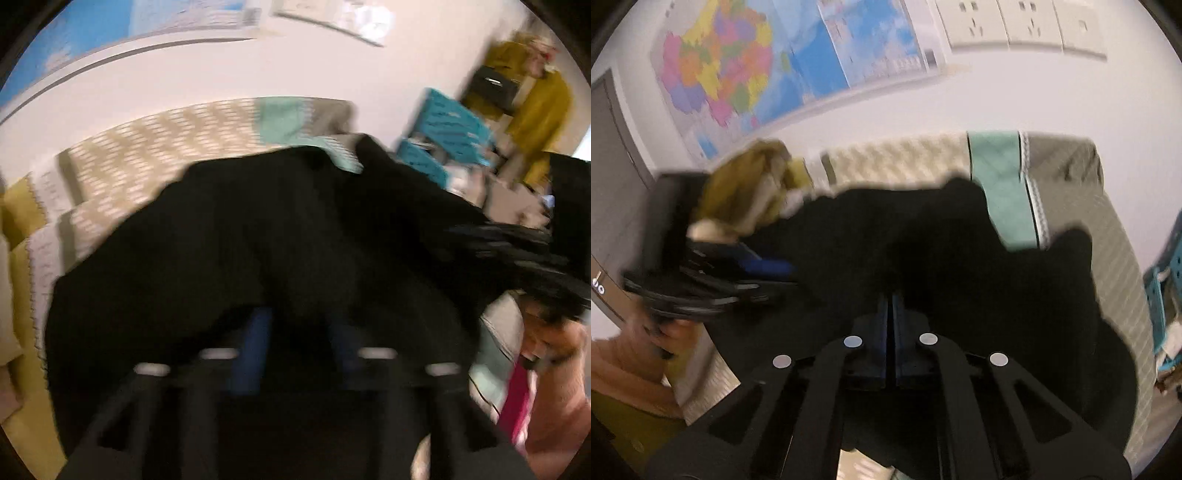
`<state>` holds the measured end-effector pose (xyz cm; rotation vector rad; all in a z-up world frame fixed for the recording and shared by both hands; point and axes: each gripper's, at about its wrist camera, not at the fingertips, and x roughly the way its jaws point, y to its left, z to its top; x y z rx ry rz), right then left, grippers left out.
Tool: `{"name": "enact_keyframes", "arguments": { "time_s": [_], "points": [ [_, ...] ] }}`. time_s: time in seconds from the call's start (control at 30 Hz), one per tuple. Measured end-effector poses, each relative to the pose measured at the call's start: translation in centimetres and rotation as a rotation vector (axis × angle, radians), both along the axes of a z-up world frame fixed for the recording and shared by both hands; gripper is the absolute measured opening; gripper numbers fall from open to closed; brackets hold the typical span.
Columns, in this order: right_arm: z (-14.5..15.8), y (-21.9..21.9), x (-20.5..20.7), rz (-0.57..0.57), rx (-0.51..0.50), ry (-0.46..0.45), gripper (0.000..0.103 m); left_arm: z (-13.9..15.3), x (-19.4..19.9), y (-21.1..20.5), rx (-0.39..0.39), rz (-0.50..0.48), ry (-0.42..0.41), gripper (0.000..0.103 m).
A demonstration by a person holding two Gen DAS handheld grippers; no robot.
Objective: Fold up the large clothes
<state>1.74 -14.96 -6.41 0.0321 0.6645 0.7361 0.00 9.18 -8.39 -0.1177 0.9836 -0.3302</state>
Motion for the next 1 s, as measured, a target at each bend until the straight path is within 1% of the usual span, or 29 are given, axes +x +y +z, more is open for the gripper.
{"name": "enact_keyframes", "arguments": {
  "time_s": [0.03,0.07,0.1,0.13,0.2,0.23,0.27,0.3,0.33,0.37,0.4,0.43,0.47,0.5,0.53,0.57,0.6,0.63,0.67,0.73,0.77,0.8,0.83,0.87,0.9,0.93,0.97,1.0],
  "points": [
    [1.1,-0.2,-0.2,-0.007,0.026,-0.047,0.003,0.4,0.4,0.8,-0.056,0.016,-0.003,0.004],
    [1.8,-0.5,-0.4,-0.006,0.047,-0.067,0.003,1.0,0.3,1.5,-0.078,0.038,-0.024,0.004],
    [2.0,-0.5,-0.1,-0.008,0.066,-0.064,0.003,1.5,0.3,2.0,-0.074,0.061,-0.047,0.004],
    [1.6,-0.3,0.6,-0.007,0.057,-0.045,0.003,2.0,0.1,2.4,-0.065,0.083,-0.072,0.004],
    [-0.9,0.7,2.7,0.004,-0.036,0.076,0.008,2.2,0.0,2.7,-0.050,0.106,-0.073,0.004],
    [-1.6,0.3,3.4,-0.012,-0.060,0.115,0.022,2.1,-0.3,2.8,0.001,0.133,-0.083,0.003],
    [-2.2,-0.2,3.7,-0.023,-0.066,0.142,0.038,1.9,-0.6,2.9,0.045,0.154,-0.095,0.003],
    [-2.3,-0.9,3.6,-0.020,-0.043,0.143,0.043,1.6,-0.7,3.2,0.063,0.162,-0.091,0.003],
    [-1.9,-2.2,3.1,-0.026,0.004,0.126,0.050,1.3,-1.0,3.9,0.016,0.150,-0.069,0.004],
    [-1.4,-3.5,2.6,-0.051,0.040,0.110,0.061,1.2,-0.9,4.3,-0.013,0.144,-0.065,0.005],
    [-1.0,-4.7,2.2,-0.078,0.065,0.094,0.065,1.4,-1.3,4.7,-0.034,0.138,-0.069,0.013],
    [-0.5,-6.1,1.9,-0.104,0.092,0.078,0.066,1.7,-1.7,4.9,-0.051,0.124,-0.079,0.029],
    [-0.4,-6.9,1.9,-0.129,0.091,0.076,0.065,2.1,-1.8,5.0,-0.066,0.110,-0.090,0.040],
    [-0.3,-7.2,2.1,-0.142,0.075,0.079,0.064,2.4,-1.7,4.6,-0.078,0.090,-0.105,0.060],
    [-0.5,-7.2,2.5,-0.157,0.046,0.089,0.062,3.0,-1.8,4.1,-0.081,0.076,-0.133,0.070],
    [-0.9,-7.1,2.7,-0.172,0.016,0.097,0.061,3.4,-1.7,3.5,-0.079,0.060,-0.151,0.070],
    [-1.3,-6.6,2.8,-0.171,-0.021,0.102,0.061,3.5,-1.5,2.9,-0.077,0.039,-0.155,0.073],
    [-1.6,-5.9,2.8,-0.171,-0.052,0.100,0.064,3.4,-0.9,1.8,-0.062,0.012,-0.145,0.079],
    [-2.1,-4.8,3.1,-0.172,-0.109,0.095,0.071,3.1,-0.4,1.0,-0.045,0.009,-0.129,0.079],
    [-2.9,-3.6,3.4,-0.161,-0.179,0.082,0.077,2.0,0.9,-0.5,0.003,0.000,-0.076,0.078],
    [-3.1,-2.8,3.3,-0.163,-0.225,0.059,0.077,1.2,1.6,-1.3,0.047,0.009,-0.053,0.074],
    [-3.3,-2.1,3.2,-0.163,-0.275,0.038,0.076,0.5,2.1,-2.0,0.110,0.017,-0.049,0.060],
    [-3.5,-2.1,3.1,-0.157,-0.299,0.032,0.072,0.1,2.4,-2.5,0.155,0.022,-0.048,0.050],
    [-3.6,-1.9,3.2,-0.150,-0.312,0.031,0.056,-0.2,2.5,-2.5,0.160,0.029,-0.048,0.045],
    [-3.8,-1.7,3.3,-0.140,-0.325,0.037,0.041,-0.3,2.6,-2.4,0.163,0.032,-0.052,0.036],
    [-4.0,-1.8,3.2,-0.122,-0.329,0.041,0.016,0.0,2.4,-2.2,0.153,0.037,-0.071,0.025],
    [-3.9,-1.9,3.1,-0.126,-0.330,0.031,0.007,0.4,2.3,-1.9,0.140,0.045,-0.081,0.021],
    [-3.5,-2.2,2.9,-0.140,-0.335,0.015,0.005,0.8,2.1,-1.3,0.125,0.062,-0.091,0.015]
  ]
}}
